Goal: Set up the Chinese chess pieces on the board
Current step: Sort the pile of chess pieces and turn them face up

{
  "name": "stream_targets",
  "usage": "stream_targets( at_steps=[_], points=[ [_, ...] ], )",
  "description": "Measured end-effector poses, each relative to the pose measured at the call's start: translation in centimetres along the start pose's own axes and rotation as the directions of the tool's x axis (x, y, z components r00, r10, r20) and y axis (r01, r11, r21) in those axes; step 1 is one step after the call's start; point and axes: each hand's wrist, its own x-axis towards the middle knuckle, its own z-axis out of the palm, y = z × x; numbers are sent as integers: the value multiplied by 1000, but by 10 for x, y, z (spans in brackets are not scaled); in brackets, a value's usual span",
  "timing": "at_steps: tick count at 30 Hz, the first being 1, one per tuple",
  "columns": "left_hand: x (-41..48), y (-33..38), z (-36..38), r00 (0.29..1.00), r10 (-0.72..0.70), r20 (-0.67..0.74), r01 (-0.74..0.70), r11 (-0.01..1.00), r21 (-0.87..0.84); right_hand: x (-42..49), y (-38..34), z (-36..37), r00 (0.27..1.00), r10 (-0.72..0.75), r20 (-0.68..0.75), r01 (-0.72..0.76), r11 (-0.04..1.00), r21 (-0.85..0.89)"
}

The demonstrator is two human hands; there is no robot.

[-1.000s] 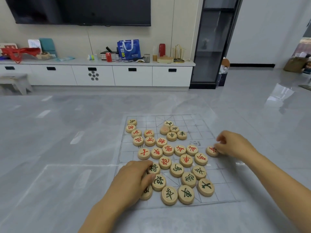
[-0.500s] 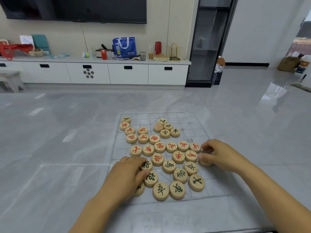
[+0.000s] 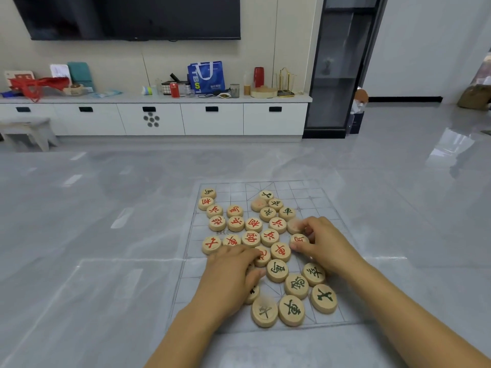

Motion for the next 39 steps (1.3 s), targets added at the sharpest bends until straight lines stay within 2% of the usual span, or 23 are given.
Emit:
stream_targets(
  at_steps=[2, 4, 7, 10, 15, 17, 20, 21, 22, 24, 25, 29, 31, 36, 39],
  points=[
    [2, 4, 1, 999, -26, -40, 26, 1000, -16, 5, -2, -2, 999, -12, 33, 10, 999, 39],
    [3, 6, 1, 993, -79, -89, 74, 995, -64, 8, 1, -11, 988, -22, 153, 8, 996, 90],
    [3, 8, 1, 990, -93, -104, 82, 991, -106, 8, 4, -21, 958, -1, 286, -9, 999, 35],
    [3, 10, 2, 995, -62, -75, 50, 987, -154, 6, -3, -12, 968, -18, 248, 24, 1000, -20],
    [0, 8, 6, 998, -10, -55, 2, 991, -134, 12, -17, 10, 993, -33, 116, 33, 999, 9],
    [-1, 8, 6, 994, -24, -106, 5, 985, -175, 16, -20, 16, 994, -46, 95, 40, 997, 62],
    [-3, 6, 4, 987, -47, -155, 13, 976, -217, 22, -25, 16, 987, -82, 140, 45, 967, 252],
    [-3, 5, 3, 988, -38, -146, 7, 977, -211, 25, -25, 14, 990, -85, 113, 47, 952, 302],
    [-3, 4, 2, 991, -21, -129, -5, 981, -194, 30, -23, 10, 996, -79, 50, 61, 954, 295],
    [-3, 4, 2, 996, 23, -88, -36, 989, -146, 48, -14, 3, 995, -65, -81, 77, 985, 157],
    [-2, 4, 3, 996, 44, -74, -54, 990, -129, 58, -10, 0, 992, -70, -101, 79, 993, 88],
    [-2, 3, 1, 994, 94, -48, -99, 989, -114, 91, -10, 3, 982, -188, 12, 188, 975, -119],
    [-2, 2, 1, 994, 102, -35, -106, 989, -107, 103, -17, 8, 979, -191, 77, 203, 956, -210],
    [-2, -4, -1, 997, 79, 16, -78, 995, -62, 115, -21, 7, 995, -73, 68, 81, 989, -123],
    [-3, -10, -4, 997, 75, 7, -75, 996, -55, 108, -2, -4, 1000, -16, 6, 17, 990, -138]
  ],
)
